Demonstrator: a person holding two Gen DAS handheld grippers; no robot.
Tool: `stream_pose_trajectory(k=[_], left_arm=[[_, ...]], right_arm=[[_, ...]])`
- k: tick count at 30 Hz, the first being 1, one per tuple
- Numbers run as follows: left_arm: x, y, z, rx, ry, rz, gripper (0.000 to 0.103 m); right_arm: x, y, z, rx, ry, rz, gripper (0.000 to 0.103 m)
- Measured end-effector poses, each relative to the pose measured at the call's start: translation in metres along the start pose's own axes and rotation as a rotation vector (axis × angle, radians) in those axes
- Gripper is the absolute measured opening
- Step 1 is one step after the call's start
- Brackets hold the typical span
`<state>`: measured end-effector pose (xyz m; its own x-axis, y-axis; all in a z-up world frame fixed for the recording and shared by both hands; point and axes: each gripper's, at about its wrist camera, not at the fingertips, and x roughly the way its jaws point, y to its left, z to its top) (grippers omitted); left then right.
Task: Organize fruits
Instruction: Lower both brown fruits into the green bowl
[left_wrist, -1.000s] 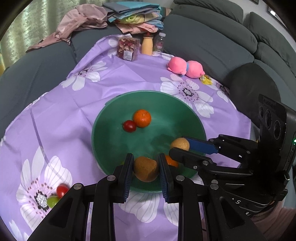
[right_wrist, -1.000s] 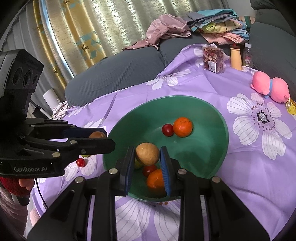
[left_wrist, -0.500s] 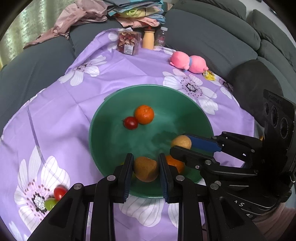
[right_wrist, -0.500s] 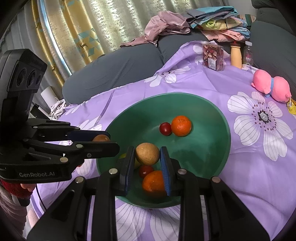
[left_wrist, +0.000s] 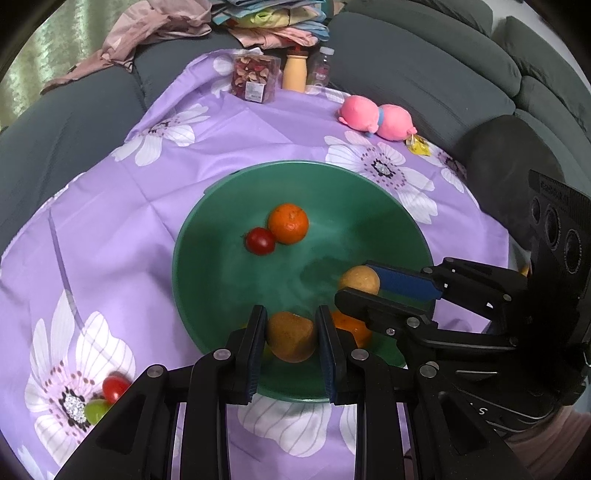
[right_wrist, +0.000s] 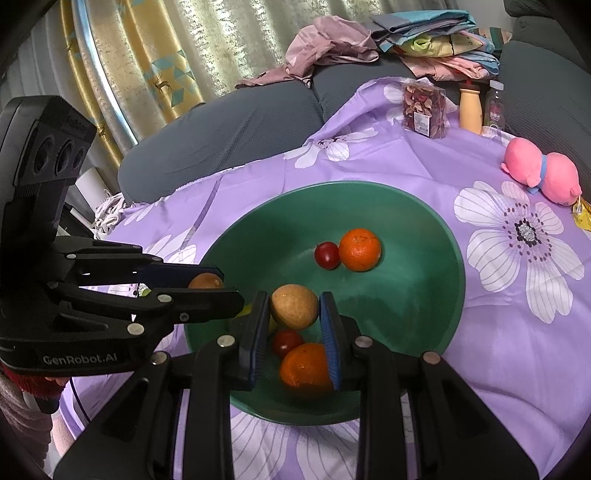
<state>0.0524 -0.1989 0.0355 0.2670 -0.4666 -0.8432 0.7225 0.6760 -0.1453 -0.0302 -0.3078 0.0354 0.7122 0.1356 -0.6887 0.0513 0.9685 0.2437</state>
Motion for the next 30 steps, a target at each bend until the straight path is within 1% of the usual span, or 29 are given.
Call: stream_pose_trajectory(k=[19,30], left_arm=[[0.008,0.0,0.0,0.007,0.015,0.004,0.025],[0.011,-0.001,0.0,0.012,0.024,0.024,0.025]], right_arm=[[0.004,-0.002,0.0,-0.007,0.012,-0.026,0.028],[0.003,-0.002,0.0,-0.016,0.013,-0.045,0.028]])
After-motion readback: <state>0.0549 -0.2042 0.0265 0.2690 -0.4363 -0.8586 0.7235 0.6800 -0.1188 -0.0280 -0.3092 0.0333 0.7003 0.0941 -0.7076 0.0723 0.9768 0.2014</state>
